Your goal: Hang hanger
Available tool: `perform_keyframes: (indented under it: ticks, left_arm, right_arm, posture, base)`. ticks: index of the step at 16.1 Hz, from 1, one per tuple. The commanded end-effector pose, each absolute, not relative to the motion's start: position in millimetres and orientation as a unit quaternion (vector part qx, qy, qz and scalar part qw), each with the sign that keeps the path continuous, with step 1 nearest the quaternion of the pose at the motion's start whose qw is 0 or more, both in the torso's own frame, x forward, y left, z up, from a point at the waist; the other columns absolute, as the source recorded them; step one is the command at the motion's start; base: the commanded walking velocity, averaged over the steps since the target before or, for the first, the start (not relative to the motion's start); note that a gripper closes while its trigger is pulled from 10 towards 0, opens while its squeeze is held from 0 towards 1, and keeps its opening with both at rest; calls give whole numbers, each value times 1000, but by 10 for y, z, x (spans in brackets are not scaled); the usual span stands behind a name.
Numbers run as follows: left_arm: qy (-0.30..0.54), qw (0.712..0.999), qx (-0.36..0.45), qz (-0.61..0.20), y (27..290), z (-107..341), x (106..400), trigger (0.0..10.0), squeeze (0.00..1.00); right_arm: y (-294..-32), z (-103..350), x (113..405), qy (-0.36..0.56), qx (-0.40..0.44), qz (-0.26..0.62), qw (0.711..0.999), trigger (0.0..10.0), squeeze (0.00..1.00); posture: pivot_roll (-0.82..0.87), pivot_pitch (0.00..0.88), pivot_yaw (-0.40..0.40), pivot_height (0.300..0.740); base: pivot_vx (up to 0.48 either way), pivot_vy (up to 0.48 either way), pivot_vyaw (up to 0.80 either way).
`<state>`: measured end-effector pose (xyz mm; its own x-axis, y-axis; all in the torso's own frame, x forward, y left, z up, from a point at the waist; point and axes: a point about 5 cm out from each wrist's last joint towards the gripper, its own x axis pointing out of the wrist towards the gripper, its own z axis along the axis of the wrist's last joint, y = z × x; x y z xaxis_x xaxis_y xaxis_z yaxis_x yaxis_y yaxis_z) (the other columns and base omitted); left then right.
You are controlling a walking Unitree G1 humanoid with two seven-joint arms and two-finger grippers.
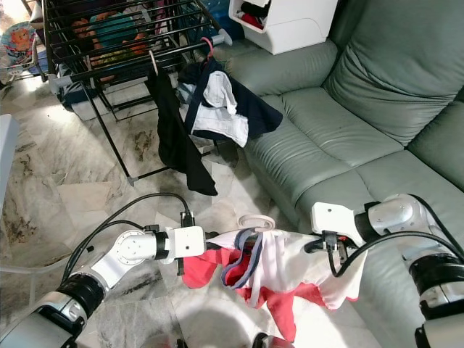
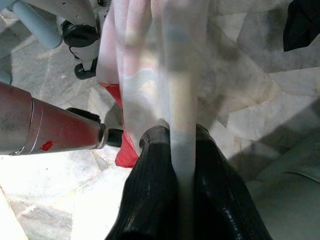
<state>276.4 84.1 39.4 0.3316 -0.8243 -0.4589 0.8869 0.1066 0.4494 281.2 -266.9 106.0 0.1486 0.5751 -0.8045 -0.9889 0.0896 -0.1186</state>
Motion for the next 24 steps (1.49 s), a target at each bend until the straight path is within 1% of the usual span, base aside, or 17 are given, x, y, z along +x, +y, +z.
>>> perform_keyframes:
  ticks: [1,3,4,5,10,11,12,13,14,15,16,18,19,20,21,23,24]
  left_arm:
    - [33,744,346,-570,826,442,2809,0,0]
    - [36,745,348,-567,835,422,2807,157,0]
    - [27,755,365,-544,864,423,2843,8078,1000]
    - [14,771,367,-520,881,466,2896,10000,1000]
    - [-19,789,380,-482,942,553,2965,10000,1000]
    - [-22,795,378,-474,978,547,2956,10000,1000]
    - [-31,810,373,-452,1034,546,2945,10000,1000]
    - [-35,836,352,-420,1113,550,2945,10000,1000]
    - [-39,836,359,-413,1149,548,2938,10000,1000]
    - [-31,848,345,-402,1200,534,2928,10000,1000]
    - [-23,845,341,-411,1228,482,2872,10000,1000]
    - [-4,855,324,-405,1282,393,2793,10000,1000]
    - [12,877,301,-373,1344,361,2788,10000,1000]
    - [35,913,267,-307,1455,320,2793,10000,1000]
    - [43,921,257,-288,1489,304,2790,10000,1000]
    - [59,966,179,-178,1653,284,2771,10000,1000]
    - [61,971,167,-162,1675,285,2769,10000,1000]
  right_arm:
    - [-2620,1071,2824,287,-341,586,677,0,0]
    - [-2607,1062,2818,284,-339,588,677,0,0]
    - [-2595,1056,2810,281,-335,591,678,0,0]
    - [-2588,1046,2805,281,-335,591,678,0,0]
    - [-2492,921,2791,272,-328,577,696,0,0]
    - [-2446,875,2802,258,-333,562,712,0,0]
    - [-2409,795,2866,251,-346,509,747,0,0]
    - [-2338,703,2838,251,-345,492,759,0,0]
    - [-2294,662,2807,249,-338,491,763,0,0]
    - [-2261,593,2786,252,-331,474,776,0,0]
    - [-2241,504,2741,257,-330,461,783,0,0]
    - [-2211,393,2720,259,-326,417,808,0,0]
    - [-2207,379,2757,253,-311,376,835,0,0]
    - [-2178,366,2781,242,-280,327,870,0,0]
    - [-2167,362,2782,236,-274,313,878,0,0]
    - [-2087,351,2805,207,-212,223,929,0,0]
    - [-2066,346,2808,203,-198,208,936,0,0]
  posture:
    - [-90,0,46,740]
    - [-90,0,46,740]
    - [-94,0,49,740]
    - [-94,0,49,740]
    - [-92,0,46,740]
    - [-89,0,53,740]
    - [-89,0,56,740]
    - [-92,0,61,740]
    - [-90,0,65,740]
    - [-90,0,65,740]
    - [-88,0,65,740]
    - [-83,0,74,740]
    - [-84,0,81,740]
    - [-84,0,87,740]
    - [-81,0,87,740]
    - [-65,0,77,740]
    - [-65,0,77,740]
  base:
    - [0,0,0]
    - [0,0,0]
    - [0,0,0]
    - [0,0,0]
    - [0,0,0]
    - [0,0,0]
    - [0,0,0]
    - [0,0,0]
    - [0,0,0]
    - [0,0,0]
    - [0,0,0]
    - [0,0,0]
    - [0,0,0]
    - [0,0,0]
    - [0,0,0]
    - [0,0,0]
    - [0,0,0]
